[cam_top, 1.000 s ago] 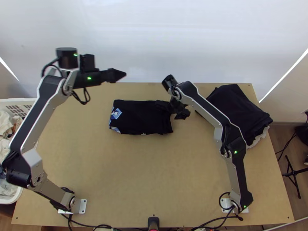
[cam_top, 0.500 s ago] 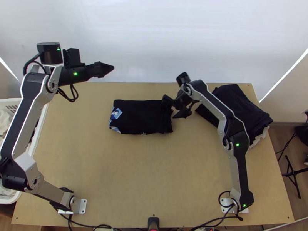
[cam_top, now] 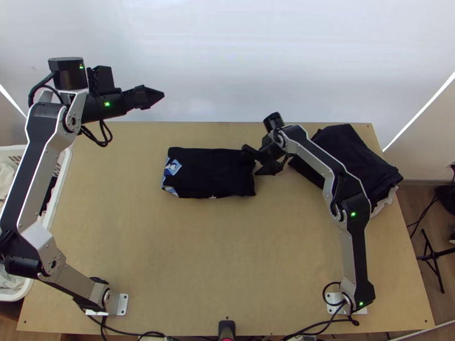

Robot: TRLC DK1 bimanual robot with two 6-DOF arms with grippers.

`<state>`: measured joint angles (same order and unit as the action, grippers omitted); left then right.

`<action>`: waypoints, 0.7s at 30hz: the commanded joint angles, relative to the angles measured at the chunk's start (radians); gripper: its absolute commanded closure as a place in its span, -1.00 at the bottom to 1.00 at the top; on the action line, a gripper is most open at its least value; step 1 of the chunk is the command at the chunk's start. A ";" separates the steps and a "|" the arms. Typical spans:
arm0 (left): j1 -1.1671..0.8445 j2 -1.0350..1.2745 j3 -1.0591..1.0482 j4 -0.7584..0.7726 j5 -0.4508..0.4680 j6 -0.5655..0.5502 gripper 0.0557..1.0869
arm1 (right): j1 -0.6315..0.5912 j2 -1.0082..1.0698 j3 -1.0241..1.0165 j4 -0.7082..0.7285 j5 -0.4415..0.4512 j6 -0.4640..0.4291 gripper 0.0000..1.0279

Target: Fold the t-shirt

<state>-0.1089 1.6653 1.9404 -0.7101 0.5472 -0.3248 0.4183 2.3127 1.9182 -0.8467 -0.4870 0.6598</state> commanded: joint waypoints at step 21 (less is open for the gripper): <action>0.091 0.013 0.023 -0.029 0.003 0.001 -0.92 | 0.007 -0.303 0.071 0.063 0.191 0.090 0.94</action>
<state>-0.0402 1.6791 1.9675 -0.7357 0.5453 -0.3252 0.4622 2.1963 2.0014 -0.7757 -0.3134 0.7361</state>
